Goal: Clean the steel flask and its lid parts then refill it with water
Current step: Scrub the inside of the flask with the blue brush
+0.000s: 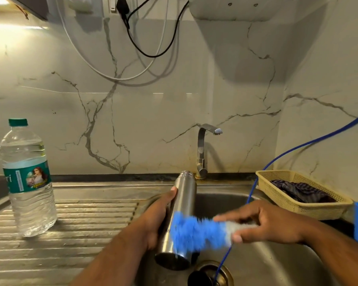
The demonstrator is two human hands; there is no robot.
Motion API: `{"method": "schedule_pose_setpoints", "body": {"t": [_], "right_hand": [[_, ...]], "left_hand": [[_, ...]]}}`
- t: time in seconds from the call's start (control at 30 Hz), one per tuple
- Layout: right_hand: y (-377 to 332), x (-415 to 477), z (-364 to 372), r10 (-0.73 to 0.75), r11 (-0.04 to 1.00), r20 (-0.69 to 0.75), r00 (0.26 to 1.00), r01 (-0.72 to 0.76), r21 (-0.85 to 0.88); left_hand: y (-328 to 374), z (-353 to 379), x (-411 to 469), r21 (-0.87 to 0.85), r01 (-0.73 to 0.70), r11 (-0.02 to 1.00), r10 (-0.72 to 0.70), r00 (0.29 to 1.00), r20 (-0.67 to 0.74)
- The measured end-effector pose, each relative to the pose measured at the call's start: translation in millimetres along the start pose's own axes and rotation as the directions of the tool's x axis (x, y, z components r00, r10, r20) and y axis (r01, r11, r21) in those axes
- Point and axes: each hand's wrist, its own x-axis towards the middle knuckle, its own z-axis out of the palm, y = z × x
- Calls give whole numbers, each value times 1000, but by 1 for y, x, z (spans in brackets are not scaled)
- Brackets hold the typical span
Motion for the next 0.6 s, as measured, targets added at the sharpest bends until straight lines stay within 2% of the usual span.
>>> {"method": "schedule_pose_setpoints", "body": {"t": [0.07, 0.13, 0.2, 0.3, 0.33, 0.4, 0.47, 0.53, 0.6], "right_hand": [[4, 9, 4, 17, 1000, -233, 972, -20, -10], [16, 20, 10, 4, 991, -405, 914, -57, -121], [16, 21, 13, -17, 993, -358, 933, -26, -117], [1, 14, 13, -17, 1000, -50, 999, 16, -10], [0, 13, 12, -31, 1000, -27, 999, 31, -2], [6, 16, 11, -23, 1000, -203, 979, 19, -22], [12, 20, 12, -2, 995, -392, 920, -36, -92], [12, 19, 13, -17, 992, -389, 921, -32, -118], [-1, 13, 15, -15, 998, -238, 971, 0, -65]], "left_hand": [[2, 3, -2, 24, -6, 1000, 6, 1000, 7], [3, 6, -5, 13, 4, 1000, -4, 1000, 13], [4, 6, -5, -21, -2, 1000, 2, 1000, -5], [5, 1, 0, -101, 28, 995, -31, 999, -35], [4, -1, 2, -85, 36, 996, -40, 998, -39], [4, -1, 3, -53, 40, 998, -42, 999, -24], [4, 5, -1, -36, 44, 998, -44, 999, -11], [4, 8, -5, -31, 45, 998, -45, 999, 24], [5, 8, -9, -59, 36, 998, -34, 999, 36]]}}
